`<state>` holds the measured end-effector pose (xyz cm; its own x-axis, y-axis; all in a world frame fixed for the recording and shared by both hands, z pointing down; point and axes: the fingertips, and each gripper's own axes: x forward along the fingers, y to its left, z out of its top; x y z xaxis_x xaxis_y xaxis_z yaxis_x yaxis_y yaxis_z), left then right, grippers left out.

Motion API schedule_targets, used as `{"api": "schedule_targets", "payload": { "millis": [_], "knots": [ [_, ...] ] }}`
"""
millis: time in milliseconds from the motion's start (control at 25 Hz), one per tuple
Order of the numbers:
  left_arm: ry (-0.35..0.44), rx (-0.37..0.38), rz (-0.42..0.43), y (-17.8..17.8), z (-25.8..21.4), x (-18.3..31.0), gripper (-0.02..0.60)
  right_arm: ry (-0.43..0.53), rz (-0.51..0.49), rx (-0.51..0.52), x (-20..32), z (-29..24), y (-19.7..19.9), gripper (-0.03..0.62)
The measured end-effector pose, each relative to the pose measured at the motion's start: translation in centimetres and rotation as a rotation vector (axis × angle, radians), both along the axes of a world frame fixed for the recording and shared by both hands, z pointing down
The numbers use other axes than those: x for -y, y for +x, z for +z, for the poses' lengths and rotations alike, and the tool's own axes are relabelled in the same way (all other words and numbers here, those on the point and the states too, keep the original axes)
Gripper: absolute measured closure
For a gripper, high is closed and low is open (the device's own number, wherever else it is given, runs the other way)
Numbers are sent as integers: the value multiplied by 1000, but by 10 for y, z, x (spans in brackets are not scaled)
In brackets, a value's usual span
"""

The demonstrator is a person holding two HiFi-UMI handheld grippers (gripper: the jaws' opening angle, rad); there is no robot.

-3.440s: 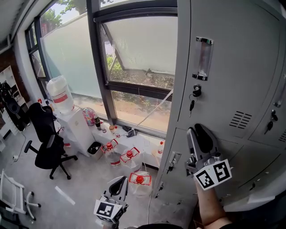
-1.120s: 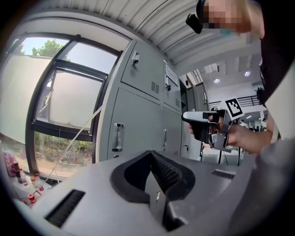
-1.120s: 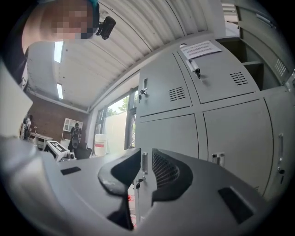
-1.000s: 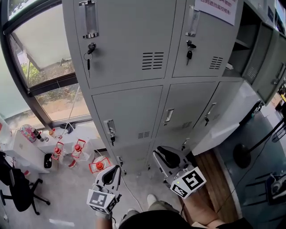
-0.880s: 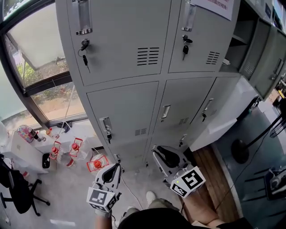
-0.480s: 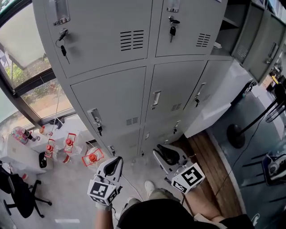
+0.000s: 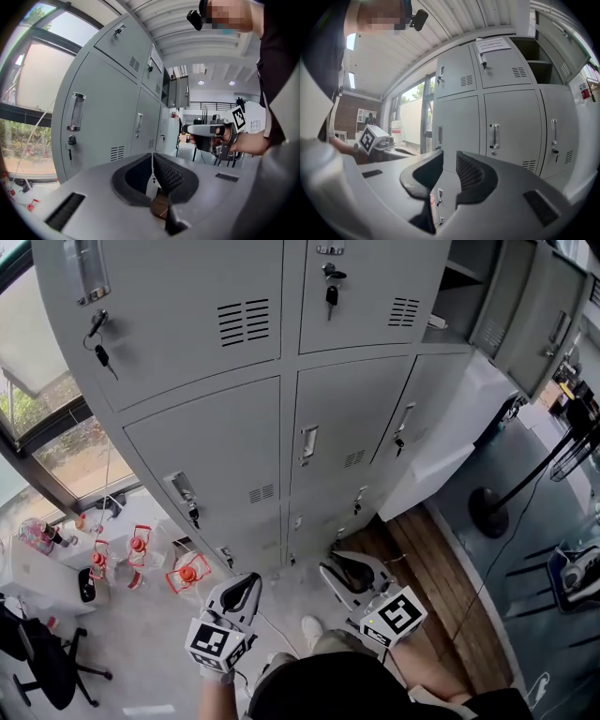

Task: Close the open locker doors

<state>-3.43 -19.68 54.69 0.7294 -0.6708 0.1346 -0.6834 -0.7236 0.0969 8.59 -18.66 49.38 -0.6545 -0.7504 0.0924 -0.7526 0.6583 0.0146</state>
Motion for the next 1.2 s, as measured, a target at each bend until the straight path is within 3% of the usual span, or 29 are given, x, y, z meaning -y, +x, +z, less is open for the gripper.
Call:
{"api": "schedule_targets", "payload": {
  "millis": [640,1200],
  "knots": [
    [19,8,67,26,-3,5,571,11,28,-6,-6,2,24,511],
    [5,17,47,24,3,11,571,-3,-3,-7,-1,6,20,511]
  ]
}}
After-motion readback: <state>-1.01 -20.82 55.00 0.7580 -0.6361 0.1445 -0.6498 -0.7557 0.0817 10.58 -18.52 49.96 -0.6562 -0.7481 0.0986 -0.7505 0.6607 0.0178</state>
